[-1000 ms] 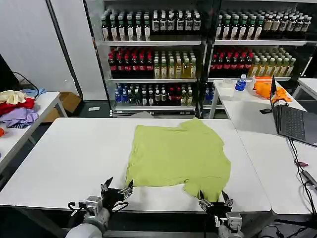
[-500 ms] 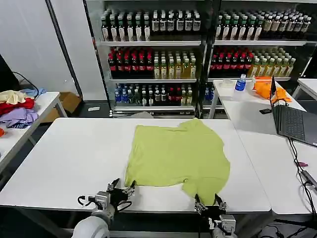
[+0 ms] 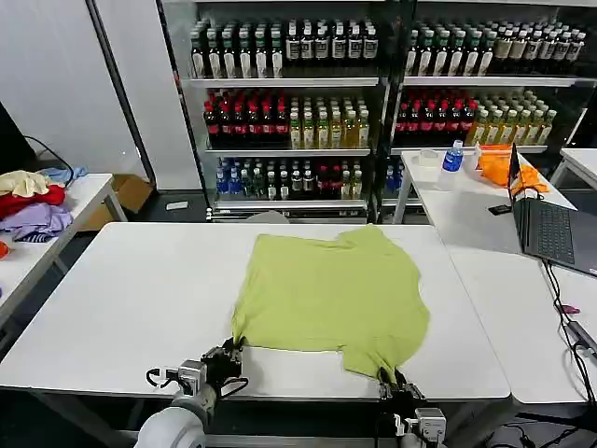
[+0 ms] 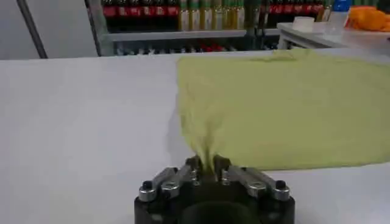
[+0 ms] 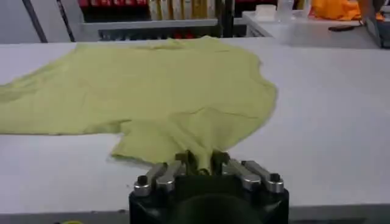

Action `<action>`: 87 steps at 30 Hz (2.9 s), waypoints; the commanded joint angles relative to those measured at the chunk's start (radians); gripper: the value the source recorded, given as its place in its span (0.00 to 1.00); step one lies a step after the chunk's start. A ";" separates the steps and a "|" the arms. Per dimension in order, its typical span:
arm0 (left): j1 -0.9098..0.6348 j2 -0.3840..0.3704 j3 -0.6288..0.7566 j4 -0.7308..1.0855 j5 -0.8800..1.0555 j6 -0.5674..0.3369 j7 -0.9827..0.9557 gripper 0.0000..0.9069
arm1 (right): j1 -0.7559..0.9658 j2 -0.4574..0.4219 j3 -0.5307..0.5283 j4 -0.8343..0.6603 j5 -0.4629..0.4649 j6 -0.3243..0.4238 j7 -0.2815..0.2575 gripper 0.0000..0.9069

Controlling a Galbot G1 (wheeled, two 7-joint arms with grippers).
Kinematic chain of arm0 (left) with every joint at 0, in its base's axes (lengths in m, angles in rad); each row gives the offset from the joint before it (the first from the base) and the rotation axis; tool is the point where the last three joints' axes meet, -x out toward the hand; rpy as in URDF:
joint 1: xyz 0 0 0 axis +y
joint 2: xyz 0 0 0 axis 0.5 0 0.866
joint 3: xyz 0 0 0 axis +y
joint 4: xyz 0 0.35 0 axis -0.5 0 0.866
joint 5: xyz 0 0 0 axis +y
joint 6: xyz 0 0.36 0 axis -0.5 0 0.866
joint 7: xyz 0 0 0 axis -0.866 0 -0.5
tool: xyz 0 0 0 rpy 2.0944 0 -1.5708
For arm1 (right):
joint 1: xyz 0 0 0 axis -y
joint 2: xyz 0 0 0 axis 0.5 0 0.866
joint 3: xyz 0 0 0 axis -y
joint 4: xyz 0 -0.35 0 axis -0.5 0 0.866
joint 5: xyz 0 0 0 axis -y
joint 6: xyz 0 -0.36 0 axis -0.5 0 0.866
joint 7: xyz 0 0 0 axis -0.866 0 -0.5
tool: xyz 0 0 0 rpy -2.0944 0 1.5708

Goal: Fold and organize the clothes.

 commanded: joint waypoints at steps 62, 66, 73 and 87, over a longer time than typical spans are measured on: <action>-0.241 0.024 0.094 0.148 0.027 -0.097 0.003 1.00 | 0.489 -0.177 -0.048 -0.315 -0.030 0.052 -0.031 1.00; -0.225 0.023 0.089 0.131 0.025 -0.112 -0.002 1.00 | 0.482 -0.164 -0.045 -0.309 -0.030 0.056 -0.030 1.00; -0.163 0.031 0.052 0.073 0.025 -0.121 -0.017 1.00 | 0.424 -0.169 0.014 -0.228 0.047 0.128 -0.038 1.00; -0.099 0.018 0.044 0.078 0.025 -0.116 -0.017 1.00 | 0.345 -0.192 0.129 -0.254 0.052 -0.005 -0.017 1.00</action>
